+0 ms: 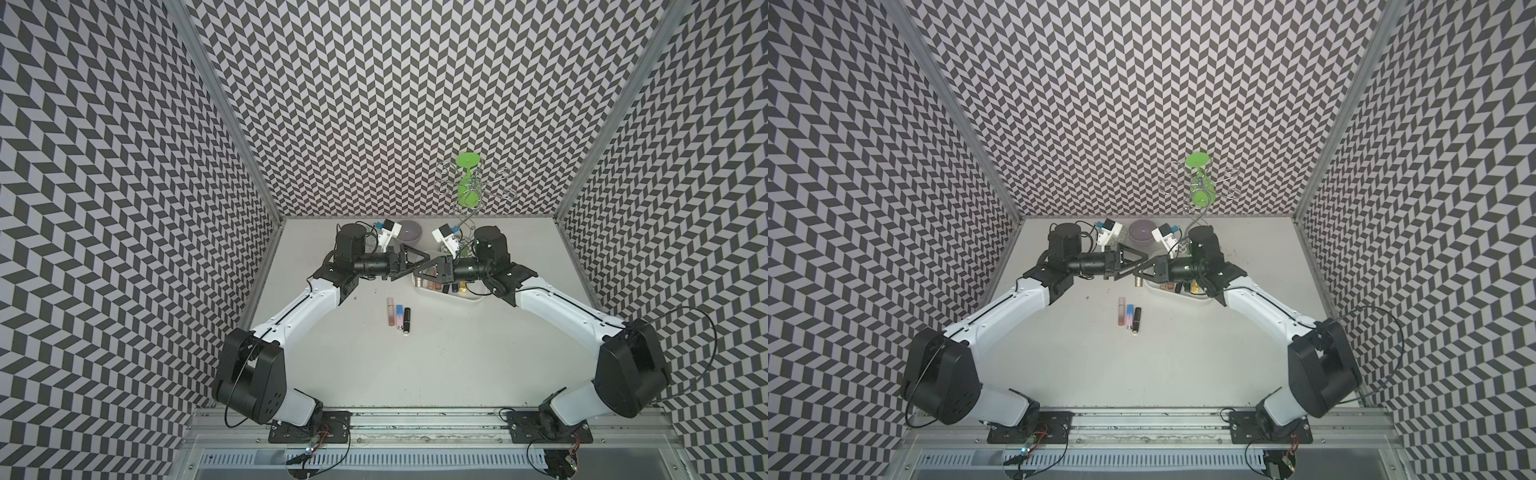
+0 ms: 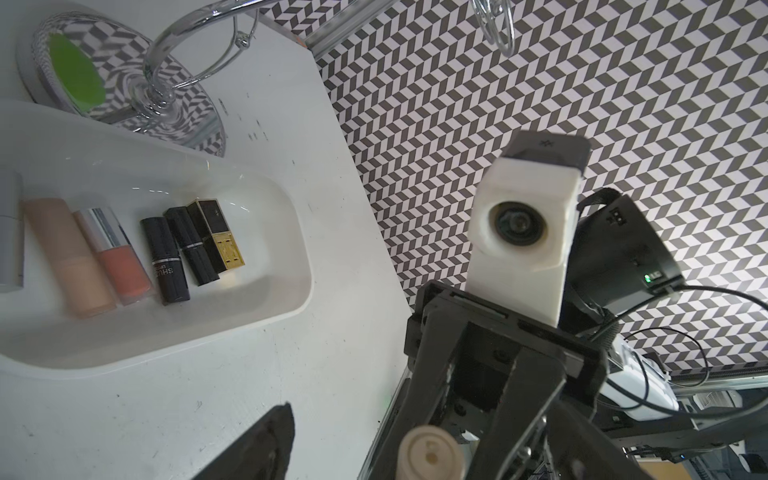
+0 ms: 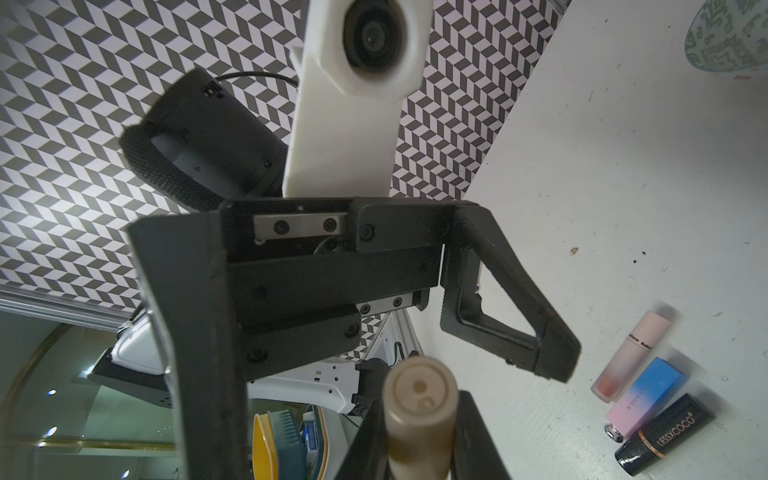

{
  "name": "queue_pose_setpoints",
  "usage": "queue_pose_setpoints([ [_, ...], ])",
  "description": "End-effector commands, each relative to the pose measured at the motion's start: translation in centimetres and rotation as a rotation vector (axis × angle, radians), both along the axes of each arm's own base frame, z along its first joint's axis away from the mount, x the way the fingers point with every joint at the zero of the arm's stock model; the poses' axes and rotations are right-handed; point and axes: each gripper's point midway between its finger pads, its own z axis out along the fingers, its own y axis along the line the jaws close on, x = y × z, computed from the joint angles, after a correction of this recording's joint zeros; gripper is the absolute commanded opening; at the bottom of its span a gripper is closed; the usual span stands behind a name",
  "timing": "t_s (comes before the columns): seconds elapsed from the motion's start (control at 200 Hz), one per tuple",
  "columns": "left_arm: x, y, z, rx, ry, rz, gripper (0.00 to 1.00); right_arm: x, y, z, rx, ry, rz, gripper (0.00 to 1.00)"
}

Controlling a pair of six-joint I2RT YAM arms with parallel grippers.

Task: Put the lipstick into the storage box
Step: Pick up the lipstick at the center of the board, then place the lipstick in the storage box.

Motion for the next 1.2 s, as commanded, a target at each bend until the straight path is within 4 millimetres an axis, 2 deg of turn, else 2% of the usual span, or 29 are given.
queue_pose_setpoints([
  [0.0,0.4,0.9,1.6,0.009,-0.059,0.026,0.99,0.4,-0.5,0.6,-0.039,-0.064,-0.039,0.2],
  [0.17,1.4,2.3,0.3,0.121,-0.086,0.107,0.99,2.6,-3.4,-3.2,-0.274,-0.042,-0.188,0.2],
  [0.225,2.1,3.3,-1.2,0.214,-0.086,0.166,0.99,3.5,-4.9,-4.6,-0.365,-0.033,-0.246,0.2],
  [0.32,2.6,5.5,-5.1,0.402,-0.047,0.247,0.99,5.0,-8.0,-7.3,-0.512,0.015,-0.347,0.2],
  [0.436,1.8,7.1,-9.3,0.538,0.001,0.255,0.99,6.3,-11.0,-9.5,-0.608,0.036,-0.427,0.2],
  [0.561,0.8,7.9,-12.0,0.597,0.025,0.24,0.99,7.8,-13.0,-11.1,-0.699,0.032,-0.487,0.2],
  [0.966,-0.1,9.0,-15.7,0.705,0.039,0.201,0.99,11.1,-16.7,-14.9,-0.925,0.036,-0.582,0.21],
  [1.197,-0.1,9.3,-16.6,0.743,0.037,0.184,0.99,12.7,-18.5,-17.1,-1.042,0.038,-0.625,0.21],
])
